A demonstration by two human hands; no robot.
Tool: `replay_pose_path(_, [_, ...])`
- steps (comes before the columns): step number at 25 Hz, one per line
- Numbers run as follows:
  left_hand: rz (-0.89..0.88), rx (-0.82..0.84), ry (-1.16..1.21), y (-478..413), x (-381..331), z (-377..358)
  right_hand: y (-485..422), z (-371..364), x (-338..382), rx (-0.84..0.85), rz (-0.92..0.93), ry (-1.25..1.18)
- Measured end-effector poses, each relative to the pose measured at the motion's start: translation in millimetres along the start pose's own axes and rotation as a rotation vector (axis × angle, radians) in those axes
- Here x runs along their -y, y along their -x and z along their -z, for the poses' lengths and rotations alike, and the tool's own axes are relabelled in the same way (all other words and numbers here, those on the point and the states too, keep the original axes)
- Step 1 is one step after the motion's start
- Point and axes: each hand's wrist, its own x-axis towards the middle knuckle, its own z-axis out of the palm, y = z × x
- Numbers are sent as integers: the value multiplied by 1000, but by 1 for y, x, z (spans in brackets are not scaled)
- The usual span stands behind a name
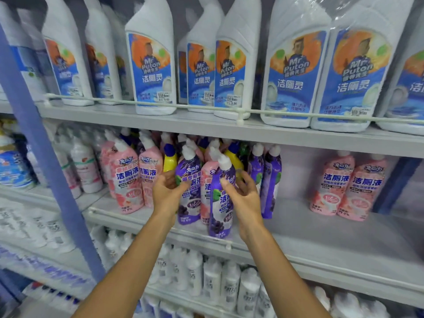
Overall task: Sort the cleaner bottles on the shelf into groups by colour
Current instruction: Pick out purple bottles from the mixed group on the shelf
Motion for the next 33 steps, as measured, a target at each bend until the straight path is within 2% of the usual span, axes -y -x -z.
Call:
replay_pose_path(2, [-44,34,-125,-12,19,-1,6,-13,-6,10,59,153])
replay_pose_path(5, [-130,105,-258,-18,28,6,7,-17,-11,-41,132,253])
replay_pose_path(16, [-247,212,-174,35,13,27,23,49,16,-91,210,352])
replay_pose_path(21, [-323,238,-263,59,-3,2,17,97,30,-60,262,456])
replay_pose_path(25, [-319,262,-236,83,-6,-45,10,123,37,-43,264,470])
replay_pose_path(29, [-314,188,-273,99,25,-103,1,138,39,-35,259,467])
replay_pose_path(33, [-361,83,-446,102,41,-125,4,147,18,-74,249,396])
